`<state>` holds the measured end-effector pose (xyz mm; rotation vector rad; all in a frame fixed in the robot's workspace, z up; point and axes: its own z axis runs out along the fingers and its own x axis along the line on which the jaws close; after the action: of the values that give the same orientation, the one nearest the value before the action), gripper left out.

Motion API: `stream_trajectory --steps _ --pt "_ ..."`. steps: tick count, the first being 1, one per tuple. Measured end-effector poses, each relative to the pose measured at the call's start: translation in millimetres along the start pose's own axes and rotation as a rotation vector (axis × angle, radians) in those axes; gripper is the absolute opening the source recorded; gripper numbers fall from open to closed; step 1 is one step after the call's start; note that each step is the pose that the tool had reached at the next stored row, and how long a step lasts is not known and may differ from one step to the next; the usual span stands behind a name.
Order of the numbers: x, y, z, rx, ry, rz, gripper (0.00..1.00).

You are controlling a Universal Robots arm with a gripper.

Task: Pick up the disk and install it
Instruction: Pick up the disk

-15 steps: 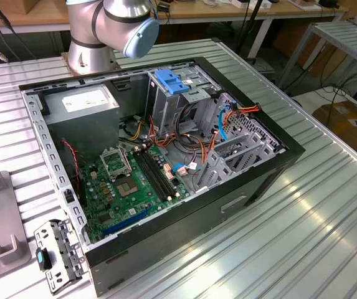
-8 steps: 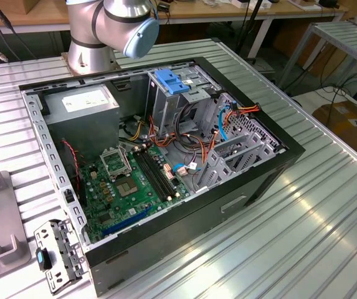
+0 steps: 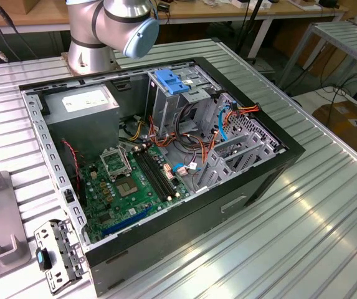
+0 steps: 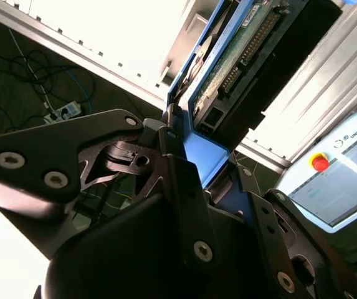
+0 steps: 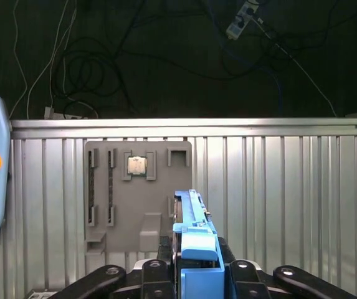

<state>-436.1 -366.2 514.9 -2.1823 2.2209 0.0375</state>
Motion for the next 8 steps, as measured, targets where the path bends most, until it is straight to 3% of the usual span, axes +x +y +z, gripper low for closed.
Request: stream_trajectory --steps 8 --pt "0.0 -1.5 0.0 0.0000 0.0000 0.000 0.37"
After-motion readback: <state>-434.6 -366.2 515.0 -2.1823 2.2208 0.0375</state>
